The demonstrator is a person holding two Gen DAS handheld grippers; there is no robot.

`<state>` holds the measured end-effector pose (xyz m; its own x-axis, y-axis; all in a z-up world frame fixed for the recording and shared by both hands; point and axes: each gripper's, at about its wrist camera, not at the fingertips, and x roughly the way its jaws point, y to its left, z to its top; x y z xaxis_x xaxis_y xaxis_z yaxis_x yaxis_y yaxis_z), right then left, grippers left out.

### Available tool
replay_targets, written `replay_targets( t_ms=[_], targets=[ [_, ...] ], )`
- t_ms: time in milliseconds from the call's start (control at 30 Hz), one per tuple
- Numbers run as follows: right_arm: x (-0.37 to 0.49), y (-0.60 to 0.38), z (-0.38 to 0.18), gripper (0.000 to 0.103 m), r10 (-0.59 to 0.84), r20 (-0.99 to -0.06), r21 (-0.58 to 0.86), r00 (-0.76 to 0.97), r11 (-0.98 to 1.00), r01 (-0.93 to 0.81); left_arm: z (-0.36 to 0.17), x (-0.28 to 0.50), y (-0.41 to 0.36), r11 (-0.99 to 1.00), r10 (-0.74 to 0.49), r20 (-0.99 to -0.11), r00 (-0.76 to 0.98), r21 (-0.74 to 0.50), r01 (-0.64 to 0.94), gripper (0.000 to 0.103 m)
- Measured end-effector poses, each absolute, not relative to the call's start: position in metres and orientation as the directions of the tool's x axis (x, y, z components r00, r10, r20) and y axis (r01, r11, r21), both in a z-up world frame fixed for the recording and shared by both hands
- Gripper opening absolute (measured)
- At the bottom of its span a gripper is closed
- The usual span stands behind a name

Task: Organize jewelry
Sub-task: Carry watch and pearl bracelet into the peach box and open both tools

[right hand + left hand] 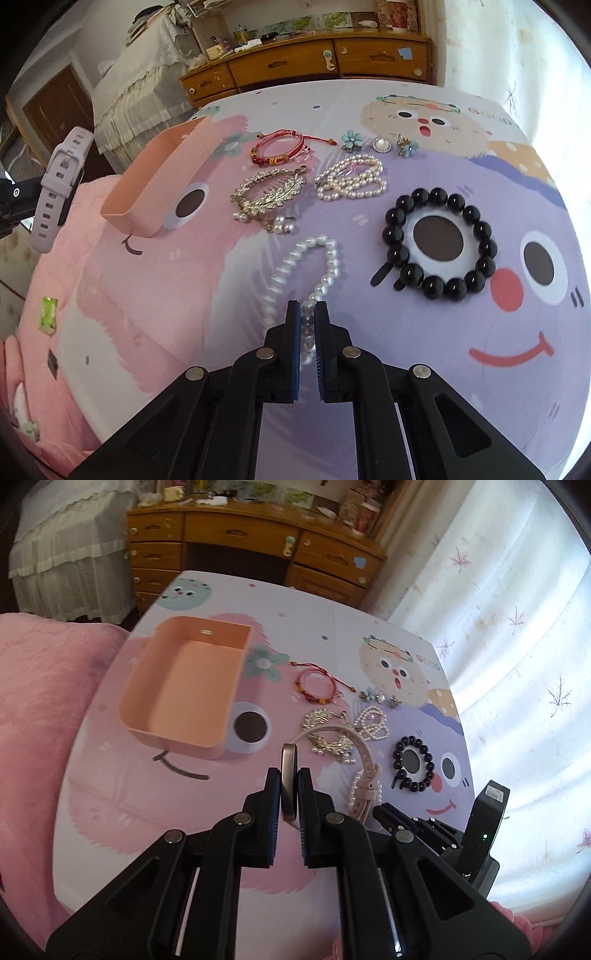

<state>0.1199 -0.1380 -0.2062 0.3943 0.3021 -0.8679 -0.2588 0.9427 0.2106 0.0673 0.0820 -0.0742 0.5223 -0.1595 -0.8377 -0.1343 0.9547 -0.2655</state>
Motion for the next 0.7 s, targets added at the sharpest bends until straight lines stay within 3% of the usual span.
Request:
replay_targets(
  t_ms=[333,700],
  targets=[
    [0.093,-0.128,-0.167,0.006,0.398,-0.807,0.312,0.436,0.914,-0.258,-0.048,0.032,0.125,0.959,-0.079,-0.836,0.543,-0.212,-0.187,0.007],
    [0.113,-0.069,-0.065,0.006,0.513,-0.653,0.431,0.557,0.856,-0.285,-0.038,0.078,0.180,0.978,-0.091,-0.860,0.502,-0.174,-0.119,0.007]
  ],
)
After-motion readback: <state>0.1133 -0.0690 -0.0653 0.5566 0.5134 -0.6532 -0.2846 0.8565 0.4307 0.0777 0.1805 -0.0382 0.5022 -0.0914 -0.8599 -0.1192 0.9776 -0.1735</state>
